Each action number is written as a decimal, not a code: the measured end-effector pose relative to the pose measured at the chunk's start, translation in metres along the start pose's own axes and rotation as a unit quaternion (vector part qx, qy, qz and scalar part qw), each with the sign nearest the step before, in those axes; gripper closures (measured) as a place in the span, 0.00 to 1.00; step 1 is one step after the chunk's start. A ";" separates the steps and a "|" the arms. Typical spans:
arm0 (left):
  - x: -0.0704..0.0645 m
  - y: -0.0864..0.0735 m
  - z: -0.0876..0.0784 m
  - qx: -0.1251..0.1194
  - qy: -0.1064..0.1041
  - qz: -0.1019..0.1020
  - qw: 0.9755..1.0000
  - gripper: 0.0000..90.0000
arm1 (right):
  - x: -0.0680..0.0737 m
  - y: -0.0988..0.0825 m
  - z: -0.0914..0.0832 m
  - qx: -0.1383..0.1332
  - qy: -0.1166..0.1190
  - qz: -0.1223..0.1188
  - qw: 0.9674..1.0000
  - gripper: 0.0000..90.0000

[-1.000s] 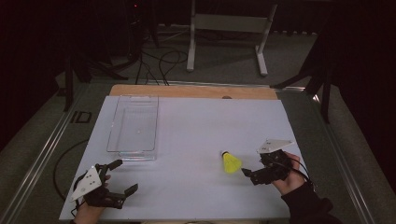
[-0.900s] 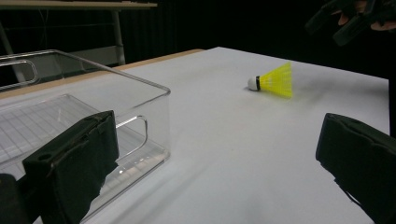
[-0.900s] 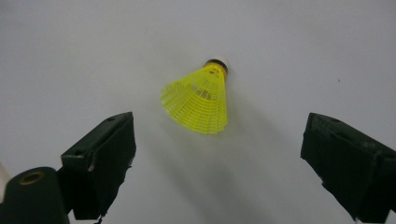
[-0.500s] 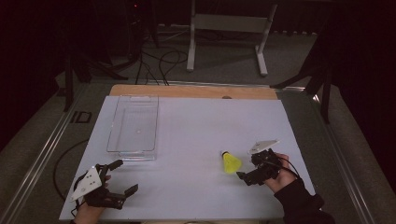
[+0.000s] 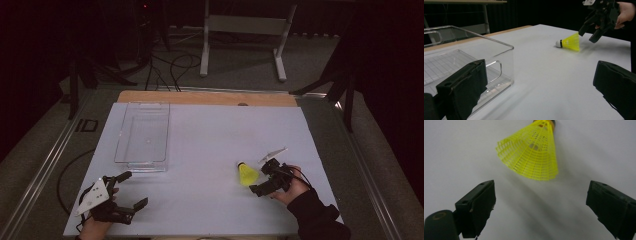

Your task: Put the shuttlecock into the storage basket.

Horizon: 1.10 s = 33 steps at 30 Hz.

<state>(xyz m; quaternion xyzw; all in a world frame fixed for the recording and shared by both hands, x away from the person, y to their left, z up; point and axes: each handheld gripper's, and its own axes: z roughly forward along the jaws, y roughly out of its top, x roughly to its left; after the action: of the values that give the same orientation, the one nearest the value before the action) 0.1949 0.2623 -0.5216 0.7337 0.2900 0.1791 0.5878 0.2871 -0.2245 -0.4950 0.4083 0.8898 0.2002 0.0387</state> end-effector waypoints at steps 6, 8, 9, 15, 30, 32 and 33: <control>0.000 0.000 0.000 0.001 -0.001 0.000 1.000 0.00 | -0.002 0.005 0.006 0.016 -0.001 0.011 1.000 0.15; 0.000 0.000 0.000 0.002 -0.002 0.000 1.000 0.00 | -0.003 0.005 0.007 0.019 -0.006 0.013 1.000 0.17; 0.000 0.000 0.000 0.003 -0.002 0.000 1.000 0.00 | -0.004 0.007 0.009 0.024 -0.008 0.015 1.000 0.19; 0.000 0.000 0.000 0.003 -0.002 0.002 1.000 0.00 | -0.005 0.014 0.013 0.037 -0.013 0.017 0.999 0.26; 0.000 -0.001 0.001 0.006 -0.003 0.001 1.000 0.00 | -0.007 0.029 0.025 0.053 -0.005 0.014 0.998 0.58; -0.001 -0.001 0.001 0.006 -0.003 0.002 1.000 0.00 | -0.007 0.030 0.024 0.050 -0.006 0.014 0.999 0.66; -0.001 -0.001 0.001 0.006 -0.003 0.002 1.000 0.00 | -0.006 0.030 0.024 0.051 -0.006 0.013 0.999 0.69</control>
<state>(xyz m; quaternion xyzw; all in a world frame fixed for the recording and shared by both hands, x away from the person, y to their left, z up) 0.1949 0.2613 -0.5226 0.7386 0.2876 0.1762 0.5837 0.3183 -0.2034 -0.5060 0.4228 0.8930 0.1531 0.0206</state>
